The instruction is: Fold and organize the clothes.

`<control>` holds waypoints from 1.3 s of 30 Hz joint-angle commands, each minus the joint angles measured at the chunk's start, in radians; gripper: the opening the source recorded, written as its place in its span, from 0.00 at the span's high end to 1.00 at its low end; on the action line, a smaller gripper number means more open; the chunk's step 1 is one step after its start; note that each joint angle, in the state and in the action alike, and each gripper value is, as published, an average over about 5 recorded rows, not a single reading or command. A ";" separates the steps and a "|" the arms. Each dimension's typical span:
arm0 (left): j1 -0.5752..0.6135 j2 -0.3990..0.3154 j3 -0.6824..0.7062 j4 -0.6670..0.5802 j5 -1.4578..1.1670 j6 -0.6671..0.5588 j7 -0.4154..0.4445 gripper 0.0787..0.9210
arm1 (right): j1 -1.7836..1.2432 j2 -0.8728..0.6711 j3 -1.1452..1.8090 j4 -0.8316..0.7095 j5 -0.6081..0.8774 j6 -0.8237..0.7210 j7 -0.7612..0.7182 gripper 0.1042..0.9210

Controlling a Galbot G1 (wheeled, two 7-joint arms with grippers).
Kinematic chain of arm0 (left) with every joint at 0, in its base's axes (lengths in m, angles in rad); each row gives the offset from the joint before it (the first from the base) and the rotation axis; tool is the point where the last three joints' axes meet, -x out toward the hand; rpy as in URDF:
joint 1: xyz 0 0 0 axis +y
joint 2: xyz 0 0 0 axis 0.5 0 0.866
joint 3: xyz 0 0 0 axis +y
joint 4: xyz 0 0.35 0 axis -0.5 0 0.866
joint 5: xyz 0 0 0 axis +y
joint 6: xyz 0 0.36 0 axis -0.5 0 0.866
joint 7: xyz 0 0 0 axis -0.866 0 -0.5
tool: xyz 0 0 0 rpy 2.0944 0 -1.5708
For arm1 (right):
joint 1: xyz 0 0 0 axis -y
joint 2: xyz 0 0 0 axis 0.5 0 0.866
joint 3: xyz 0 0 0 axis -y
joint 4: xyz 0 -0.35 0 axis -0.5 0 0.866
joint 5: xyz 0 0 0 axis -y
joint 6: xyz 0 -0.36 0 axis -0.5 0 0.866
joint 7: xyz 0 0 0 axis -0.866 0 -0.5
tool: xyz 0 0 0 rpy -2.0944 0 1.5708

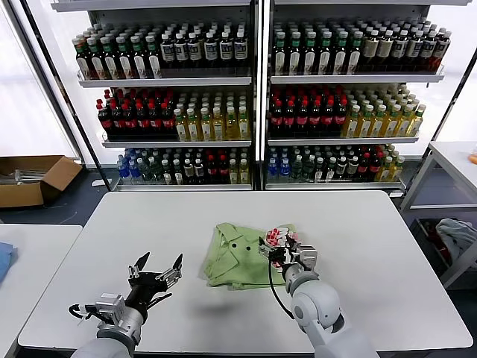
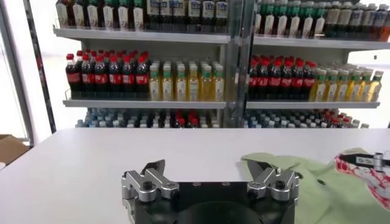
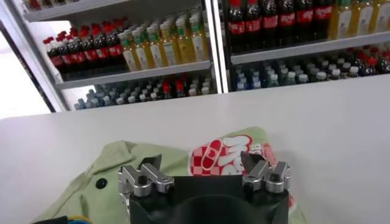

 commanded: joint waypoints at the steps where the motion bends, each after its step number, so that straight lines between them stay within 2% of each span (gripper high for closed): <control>1: 0.015 -0.008 0.016 -0.003 0.016 -0.001 0.002 0.12 | 0.023 0.046 0.099 -0.088 0.062 0.027 -0.051 0.12; 8: 0.040 -0.003 0.009 -0.010 0.023 -0.001 0.012 0.12 | 0.102 0.097 0.123 -0.217 0.081 0.040 -0.065 0.12; 18: 0.043 -0.008 0.010 -0.004 0.028 0.000 0.019 0.12 | 0.102 0.113 0.125 -0.257 0.084 0.039 -0.078 0.12; 24: 0.040 -0.006 0.008 -0.002 0.027 0.001 0.020 0.12 | 0.077 0.095 0.144 -0.212 0.096 0.036 -0.085 0.12; 31: 0.031 -0.012 0.011 -0.002 0.024 -0.001 0.020 0.12 | 0.027 0.071 0.153 -0.059 0.089 0.027 -0.095 0.12; 33: 0.029 -0.020 0.010 -0.006 0.020 -0.011 0.017 0.12 | -0.002 0.062 0.152 0.004 0.027 0.049 -0.115 0.12; 39: 0.025 -0.055 0.001 -0.028 0.006 -0.060 0.003 0.12 | -0.124 -0.047 0.152 0.259 -0.330 0.149 -0.176 0.12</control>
